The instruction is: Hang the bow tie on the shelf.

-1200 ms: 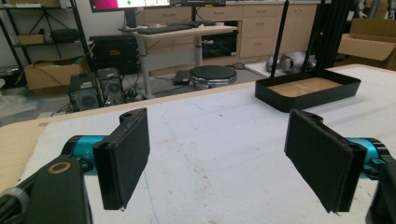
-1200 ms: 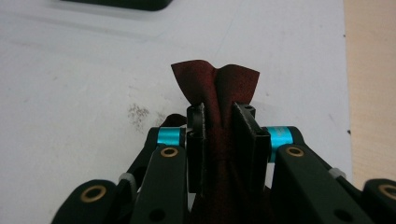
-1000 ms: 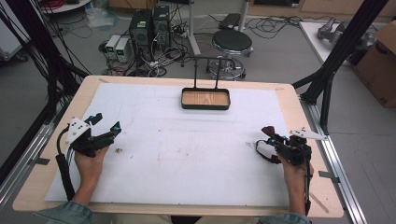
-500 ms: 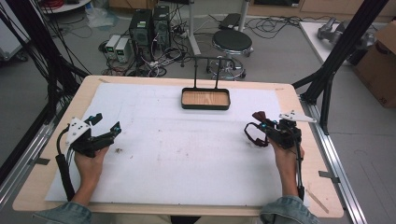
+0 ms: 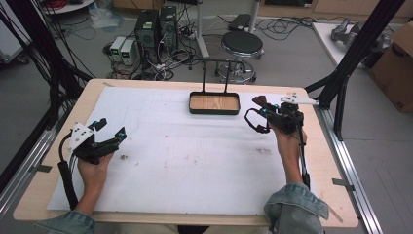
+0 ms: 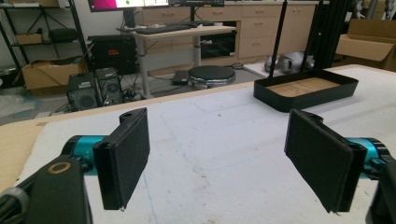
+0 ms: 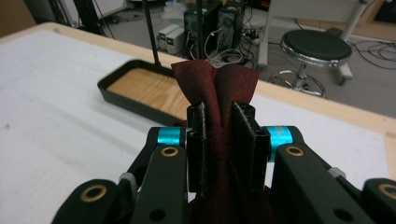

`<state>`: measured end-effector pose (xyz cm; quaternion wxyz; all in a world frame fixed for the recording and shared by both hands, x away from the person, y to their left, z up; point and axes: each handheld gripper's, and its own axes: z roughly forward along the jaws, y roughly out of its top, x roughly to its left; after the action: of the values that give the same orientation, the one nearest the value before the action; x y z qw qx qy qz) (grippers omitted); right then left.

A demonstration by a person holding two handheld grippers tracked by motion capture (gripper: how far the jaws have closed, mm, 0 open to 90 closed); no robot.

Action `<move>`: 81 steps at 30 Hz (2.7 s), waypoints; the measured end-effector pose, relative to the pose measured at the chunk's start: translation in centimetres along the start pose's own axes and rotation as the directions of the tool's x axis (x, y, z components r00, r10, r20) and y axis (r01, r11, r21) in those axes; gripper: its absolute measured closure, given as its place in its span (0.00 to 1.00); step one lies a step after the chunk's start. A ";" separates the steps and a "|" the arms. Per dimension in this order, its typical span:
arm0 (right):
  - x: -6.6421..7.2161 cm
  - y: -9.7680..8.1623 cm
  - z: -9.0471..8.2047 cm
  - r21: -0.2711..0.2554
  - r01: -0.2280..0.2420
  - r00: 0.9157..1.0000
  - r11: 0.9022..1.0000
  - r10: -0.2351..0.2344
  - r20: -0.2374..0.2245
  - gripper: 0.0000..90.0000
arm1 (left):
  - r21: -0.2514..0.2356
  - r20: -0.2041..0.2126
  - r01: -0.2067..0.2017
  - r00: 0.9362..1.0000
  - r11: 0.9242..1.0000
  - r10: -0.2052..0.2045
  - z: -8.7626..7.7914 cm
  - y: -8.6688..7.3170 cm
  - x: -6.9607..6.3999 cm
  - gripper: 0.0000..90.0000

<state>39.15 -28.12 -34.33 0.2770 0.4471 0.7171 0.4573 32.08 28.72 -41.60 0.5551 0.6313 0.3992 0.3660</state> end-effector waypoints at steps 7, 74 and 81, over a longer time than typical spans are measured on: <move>0.0 3.2 1.8 -0.051 0.000 1.000 0.999 -0.001 -0.023 0.84 | 0.003 0.003 0.005 1.000 1.000 -0.005 0.0 0.0 0.0 0.25; -3.1 7.2 10.6 -0.182 -0.209 0.978 0.961 0.205 -0.041 0.80 | 0.008 0.015 0.002 1.000 1.000 -0.002 0.0 -0.1 -0.1 0.25; -3.0 7.3 10.3 -0.183 -0.199 0.980 0.963 0.195 -0.040 0.78 | 0.005 0.015 0.004 1.000 1.000 -0.004 0.0 -0.1 0.0 0.25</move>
<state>51.66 -25.27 -32.15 0.2629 0.4833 0.6263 0.5523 32.04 28.69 -41.74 0.5570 0.6347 0.3973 0.3592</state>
